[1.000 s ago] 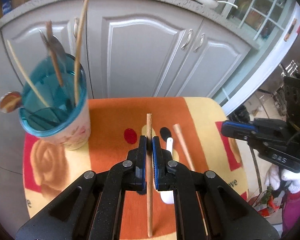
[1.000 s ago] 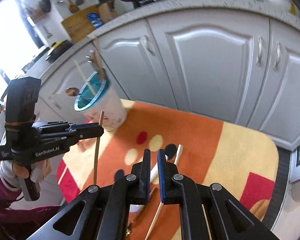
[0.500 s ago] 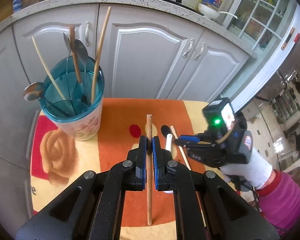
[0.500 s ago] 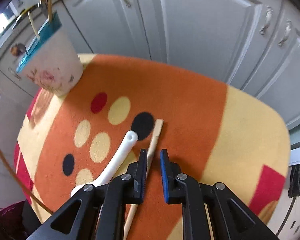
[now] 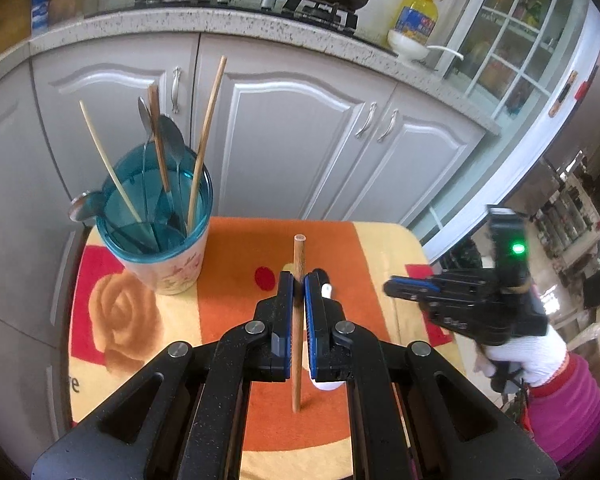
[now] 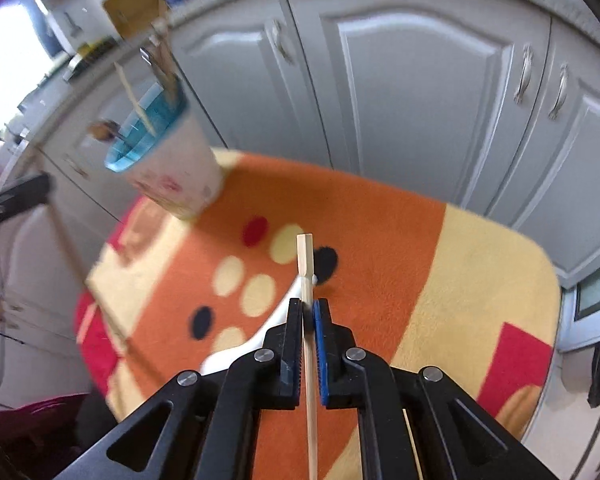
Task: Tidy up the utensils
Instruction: 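Lift the chopstick over the cup with the left tool while the right tool lifts the flat stick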
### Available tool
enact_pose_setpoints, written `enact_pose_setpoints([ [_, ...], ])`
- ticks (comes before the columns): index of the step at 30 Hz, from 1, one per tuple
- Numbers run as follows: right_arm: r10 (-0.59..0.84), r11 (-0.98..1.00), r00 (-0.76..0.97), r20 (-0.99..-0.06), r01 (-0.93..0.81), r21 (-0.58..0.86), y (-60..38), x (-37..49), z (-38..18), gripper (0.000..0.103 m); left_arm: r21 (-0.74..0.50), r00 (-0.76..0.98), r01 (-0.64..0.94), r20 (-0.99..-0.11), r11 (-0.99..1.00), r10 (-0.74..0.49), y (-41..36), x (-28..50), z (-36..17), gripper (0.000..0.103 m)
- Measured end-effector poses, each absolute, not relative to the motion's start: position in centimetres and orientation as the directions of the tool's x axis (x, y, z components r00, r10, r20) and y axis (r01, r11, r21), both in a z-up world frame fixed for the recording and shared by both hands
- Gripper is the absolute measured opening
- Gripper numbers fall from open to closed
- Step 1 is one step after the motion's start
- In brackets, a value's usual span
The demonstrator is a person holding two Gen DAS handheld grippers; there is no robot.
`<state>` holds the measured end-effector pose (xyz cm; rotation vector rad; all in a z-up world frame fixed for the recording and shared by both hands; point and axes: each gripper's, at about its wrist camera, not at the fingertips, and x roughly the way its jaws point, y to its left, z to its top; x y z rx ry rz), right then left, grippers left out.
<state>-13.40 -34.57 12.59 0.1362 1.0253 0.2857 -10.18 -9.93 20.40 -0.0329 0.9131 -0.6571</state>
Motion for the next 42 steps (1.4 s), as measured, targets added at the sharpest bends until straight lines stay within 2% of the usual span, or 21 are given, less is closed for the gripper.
enact_pose_setpoints([
  [15, 0.372, 0.925, 0.622, -0.689, -0.313, 0.217, -30.4, -14.1, 23.1, 0.005, -0.288, 0.524, 0.498, -0.652, 0.818, -0.548, -7.1, -9.7, 26.4, 0.004],
  [23, 0.404, 0.908, 0.637, -0.657, -0.367, 0.202, -28.1, -12.1, 25.8, 0.005, -0.287, 0.583, 0.469, -0.610, 0.835, -0.537, -4.9, -8.2, 29.6, 0.004],
  [33, 0.467, 0.868, 0.665, -0.583, -0.471, 0.159, -24.5, -9.2, 32.3, 0.005, -0.255, 0.687, 0.398, -0.554, 0.882, -0.470, -2.2, -4.0, 34.0, 0.004],
  [38, 0.478, 0.860, 0.662, -0.577, -0.488, 0.152, -22.8, -6.8, 32.9, 0.005, -0.253, 0.706, 0.358, -0.557, 0.899, -0.437, -1.1, -1.8, 34.1, 0.004],
  [42, 0.499, 0.846, 0.616, -0.610, -0.499, 0.189, -22.3, -5.6, 30.2, 0.005, -0.261, 0.712, 0.332, -0.561, 0.907, -0.422, -0.1, -0.6, 33.4, 0.004],
])
